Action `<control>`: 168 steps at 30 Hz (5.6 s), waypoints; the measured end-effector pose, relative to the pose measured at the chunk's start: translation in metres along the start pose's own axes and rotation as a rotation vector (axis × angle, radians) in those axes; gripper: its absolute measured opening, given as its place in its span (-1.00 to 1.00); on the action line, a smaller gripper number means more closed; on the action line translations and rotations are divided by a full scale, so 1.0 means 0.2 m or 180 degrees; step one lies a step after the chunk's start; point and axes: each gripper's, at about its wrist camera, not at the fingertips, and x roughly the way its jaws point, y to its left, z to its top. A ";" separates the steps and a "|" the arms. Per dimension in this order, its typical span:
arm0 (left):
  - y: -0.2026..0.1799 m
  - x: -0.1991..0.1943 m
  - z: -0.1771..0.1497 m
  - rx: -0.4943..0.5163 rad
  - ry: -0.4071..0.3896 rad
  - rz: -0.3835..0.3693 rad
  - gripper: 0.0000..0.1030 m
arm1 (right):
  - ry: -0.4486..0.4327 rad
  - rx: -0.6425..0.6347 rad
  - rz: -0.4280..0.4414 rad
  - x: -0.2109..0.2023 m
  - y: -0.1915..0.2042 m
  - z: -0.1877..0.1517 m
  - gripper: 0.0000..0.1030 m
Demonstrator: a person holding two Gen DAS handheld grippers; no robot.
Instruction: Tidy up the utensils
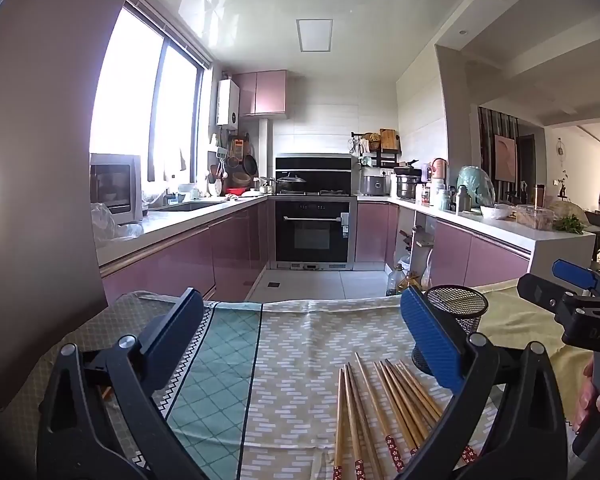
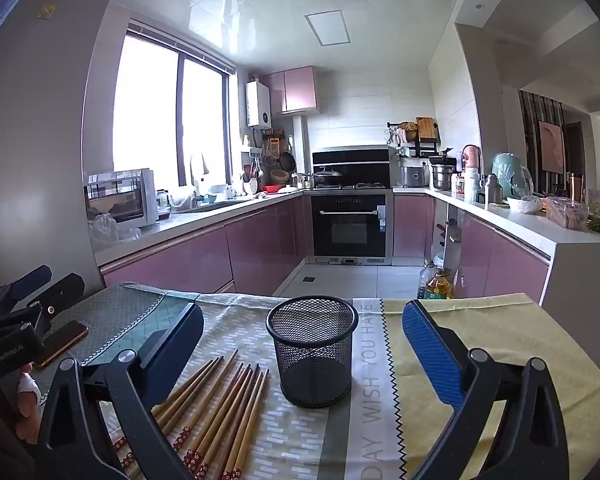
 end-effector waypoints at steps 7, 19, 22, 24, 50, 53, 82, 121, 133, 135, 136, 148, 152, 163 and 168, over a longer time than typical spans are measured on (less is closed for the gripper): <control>-0.01 -0.01 0.00 0.0001 -0.0004 0.0004 0.89 | -0.0018 0.0022 0.0013 -0.01 -0.01 0.00 0.87; -0.01 -0.02 0.00 0.0006 -0.0003 0.0003 0.89 | -0.0006 0.0042 0.0025 -0.01 -0.01 0.00 0.87; -0.02 -0.01 0.00 0.0006 -0.0007 0.0003 0.89 | -0.0011 0.0046 0.0026 -0.02 -0.02 0.00 0.87; -0.02 -0.01 0.00 0.0004 -0.0006 0.0003 0.89 | -0.0010 0.0052 0.0032 -0.02 -0.02 0.00 0.87; -0.01 0.00 0.00 0.0007 0.0012 0.0002 0.89 | 0.0010 0.0075 0.0044 -0.01 -0.02 -0.01 0.87; -0.01 0.00 0.00 0.0010 0.0015 0.0003 0.89 | 0.0018 0.0081 0.0049 0.00 -0.02 -0.01 0.87; 0.00 -0.01 -0.03 0.0013 0.0073 0.0022 0.89 | 0.0059 0.0104 0.0058 -0.01 -0.02 -0.02 0.87; -0.03 0.02 -0.03 0.0027 0.0193 0.0003 0.89 | 0.0201 0.0121 0.0147 0.02 -0.04 -0.03 0.87; 0.02 0.22 -0.14 0.0295 0.0948 -0.0044 0.89 | 0.1241 -0.0232 0.0434 0.27 0.07 -0.20 0.71; 0.02 0.26 -0.18 0.0361 0.1095 -0.0081 0.88 | 0.1443 -0.0276 0.0478 0.32 0.10 -0.24 0.54; 0.02 0.28 -0.19 0.0394 0.1167 -0.0080 0.85 | 0.1528 -0.0288 0.0502 0.35 0.10 -0.26 0.44; -0.05 0.47 -0.38 0.0646 0.1888 -0.0426 0.43 | 0.2019 -0.0301 0.0613 0.47 0.13 -0.39 -0.19; -0.07 0.51 -0.43 0.0680 0.2057 -0.0506 0.37 | 0.2072 -0.0305 0.0613 0.48 0.11 -0.39 -0.20; -0.08 0.63 -0.47 0.0521 0.2321 -0.0730 -0.22 | 0.2161 -0.0476 0.0631 0.55 0.15 -0.38 -0.53; -0.10 0.66 -0.47 0.0405 0.2358 -0.0800 -0.55 | 0.2185 -0.0336 0.0716 0.57 0.13 -0.38 -0.82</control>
